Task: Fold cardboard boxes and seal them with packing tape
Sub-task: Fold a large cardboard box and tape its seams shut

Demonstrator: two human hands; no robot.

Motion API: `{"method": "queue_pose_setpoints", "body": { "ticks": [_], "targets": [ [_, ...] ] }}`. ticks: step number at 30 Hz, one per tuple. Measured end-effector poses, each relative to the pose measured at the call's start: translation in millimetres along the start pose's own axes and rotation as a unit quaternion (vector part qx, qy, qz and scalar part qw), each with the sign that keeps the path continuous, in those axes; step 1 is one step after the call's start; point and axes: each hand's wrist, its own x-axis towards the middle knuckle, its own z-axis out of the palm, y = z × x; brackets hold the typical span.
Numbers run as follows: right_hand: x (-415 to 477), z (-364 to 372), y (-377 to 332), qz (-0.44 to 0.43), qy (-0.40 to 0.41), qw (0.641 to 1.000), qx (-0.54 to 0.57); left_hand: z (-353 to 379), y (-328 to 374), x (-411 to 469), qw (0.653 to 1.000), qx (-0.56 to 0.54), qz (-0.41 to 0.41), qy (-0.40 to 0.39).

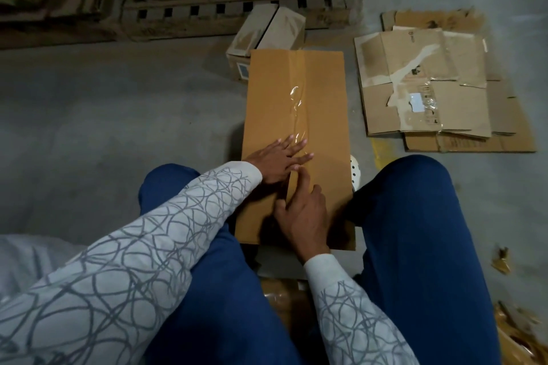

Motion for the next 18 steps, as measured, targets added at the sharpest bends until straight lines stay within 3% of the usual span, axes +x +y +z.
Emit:
{"method": "queue_pose_setpoints", "body": {
  "ticks": [4, 9, 18],
  "targets": [
    [22, -10, -1, 0.009, -0.039, 0.998, -0.043, 4, -5, 0, 1.0, 0.01, 0.01, -0.001],
    [46, -30, -5, 0.055, -0.196, 0.97, -0.132, 1, -6, 4, 1.0, -0.008, -0.002, -0.013],
    [30, -39, -12, 0.035, -0.198, 0.971, -0.126, 14, 11, -12, 1.0, 0.001, -0.029, 0.003]
  ]
}}
